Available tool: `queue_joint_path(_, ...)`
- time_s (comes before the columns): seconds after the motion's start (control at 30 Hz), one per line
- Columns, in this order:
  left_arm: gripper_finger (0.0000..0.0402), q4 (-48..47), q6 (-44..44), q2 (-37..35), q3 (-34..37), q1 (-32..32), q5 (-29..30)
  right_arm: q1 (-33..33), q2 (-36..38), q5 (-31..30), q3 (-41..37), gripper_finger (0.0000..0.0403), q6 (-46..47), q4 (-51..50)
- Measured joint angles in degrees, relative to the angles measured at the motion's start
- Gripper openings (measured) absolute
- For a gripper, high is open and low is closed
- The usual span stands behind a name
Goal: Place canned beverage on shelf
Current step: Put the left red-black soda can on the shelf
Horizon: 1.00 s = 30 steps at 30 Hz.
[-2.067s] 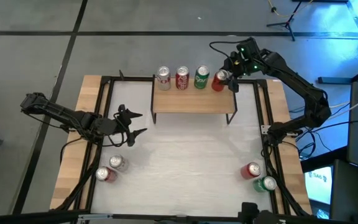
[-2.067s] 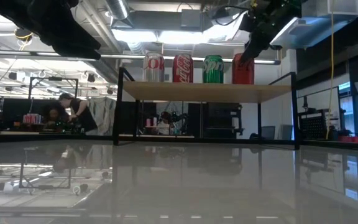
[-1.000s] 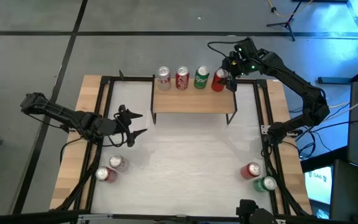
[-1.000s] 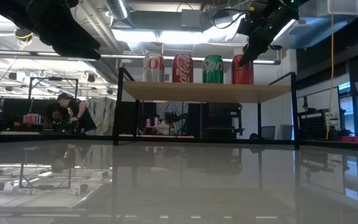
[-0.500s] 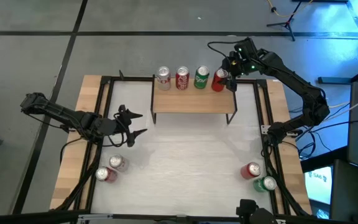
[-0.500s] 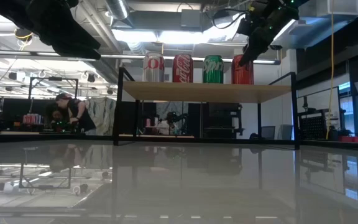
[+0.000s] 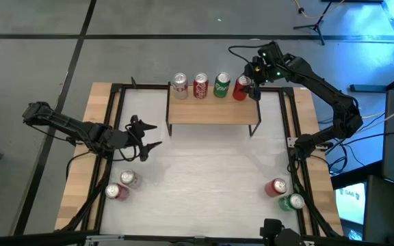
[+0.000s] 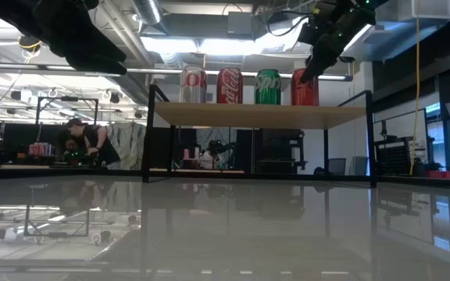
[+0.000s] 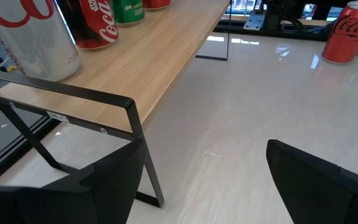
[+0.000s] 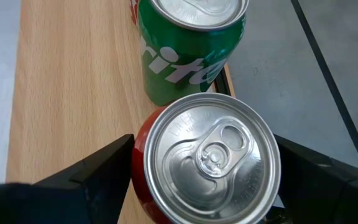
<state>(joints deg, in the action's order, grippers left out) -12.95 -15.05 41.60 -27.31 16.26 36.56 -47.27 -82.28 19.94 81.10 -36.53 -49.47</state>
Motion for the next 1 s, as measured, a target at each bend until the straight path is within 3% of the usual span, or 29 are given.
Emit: queue_joint_path(1.0, 0.0325, 0.0, 0.17, 0.0, 0.0, 0.0, 0.01, 0.0, 0.04, -1.95, 0.0, 0.0338, 0.11, 0.21)
